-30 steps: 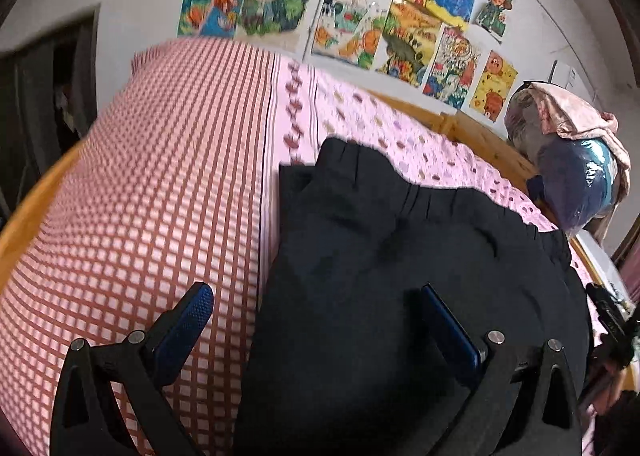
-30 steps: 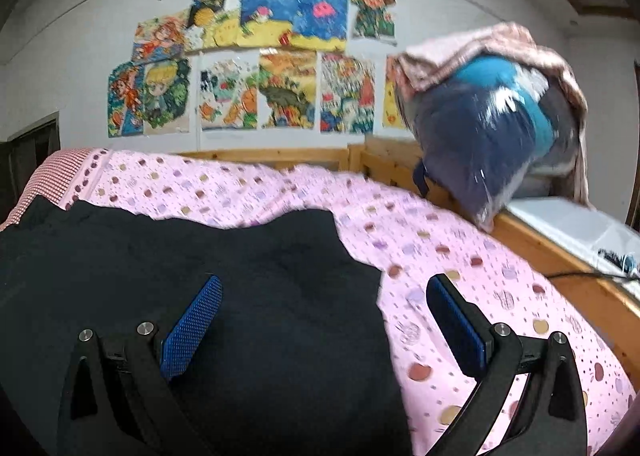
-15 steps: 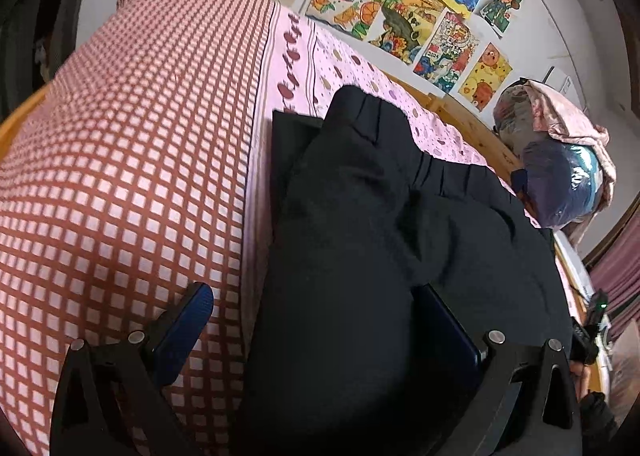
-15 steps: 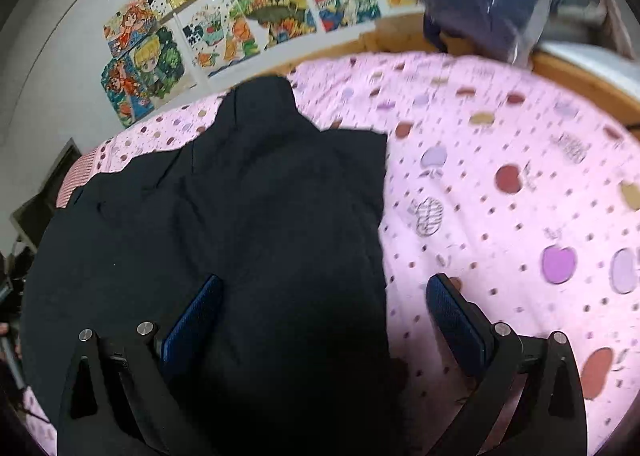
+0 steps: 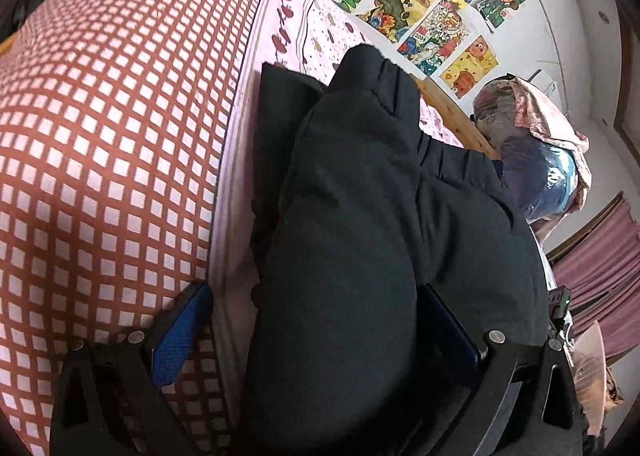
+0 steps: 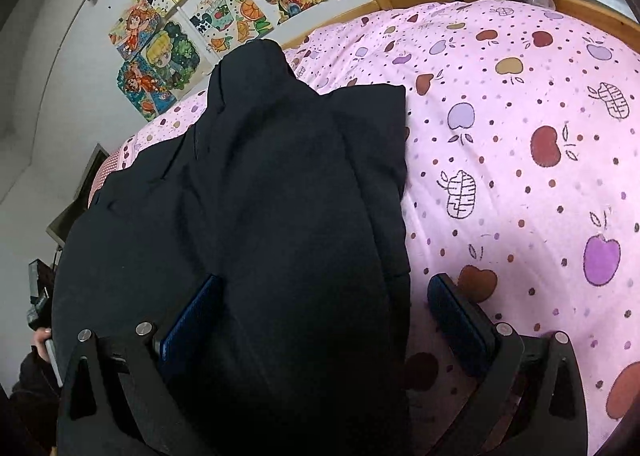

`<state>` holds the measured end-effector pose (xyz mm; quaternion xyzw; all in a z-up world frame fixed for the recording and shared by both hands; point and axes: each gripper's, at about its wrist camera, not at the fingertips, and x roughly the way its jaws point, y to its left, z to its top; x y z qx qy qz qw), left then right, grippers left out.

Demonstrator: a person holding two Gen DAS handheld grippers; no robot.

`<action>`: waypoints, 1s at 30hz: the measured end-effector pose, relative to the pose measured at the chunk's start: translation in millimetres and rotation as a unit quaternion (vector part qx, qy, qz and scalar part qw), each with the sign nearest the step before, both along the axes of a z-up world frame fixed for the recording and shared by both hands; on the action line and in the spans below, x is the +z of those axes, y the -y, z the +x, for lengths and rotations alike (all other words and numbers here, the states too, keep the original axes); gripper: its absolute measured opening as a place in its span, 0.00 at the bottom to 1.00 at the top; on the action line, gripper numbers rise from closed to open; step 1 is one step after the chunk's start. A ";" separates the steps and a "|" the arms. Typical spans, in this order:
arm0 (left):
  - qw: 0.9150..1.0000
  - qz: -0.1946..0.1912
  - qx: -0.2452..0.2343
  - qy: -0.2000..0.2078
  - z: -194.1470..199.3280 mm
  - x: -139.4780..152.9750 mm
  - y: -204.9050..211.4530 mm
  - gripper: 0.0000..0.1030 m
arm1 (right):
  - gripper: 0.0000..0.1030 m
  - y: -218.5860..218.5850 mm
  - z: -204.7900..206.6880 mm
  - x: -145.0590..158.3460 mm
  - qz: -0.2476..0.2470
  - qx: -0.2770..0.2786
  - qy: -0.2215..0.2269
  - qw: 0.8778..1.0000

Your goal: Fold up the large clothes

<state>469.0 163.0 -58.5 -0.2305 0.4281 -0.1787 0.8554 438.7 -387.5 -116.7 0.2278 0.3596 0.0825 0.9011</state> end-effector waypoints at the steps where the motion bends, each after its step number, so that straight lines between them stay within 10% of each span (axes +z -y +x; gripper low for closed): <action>1: 1.000 -0.004 -0.002 -0.002 1.1 -1.6 0.3 1.00 | 0.99 -1.3 0.2 -1.0 0.001 0.002 0.000 1.000; 18: 0.998 -0.043 -0.052 -0.019 4.6 8.6 -5.6 0.99 | 0.99 -11.9 1.7 5.9 0.044 0.065 -0.016 0.997; 30: 0.996 -0.061 -0.052 -0.045 6.0 12.5 0.7 0.68 | 0.95 -26.8 -1.7 4.0 0.038 0.041 -0.058 0.997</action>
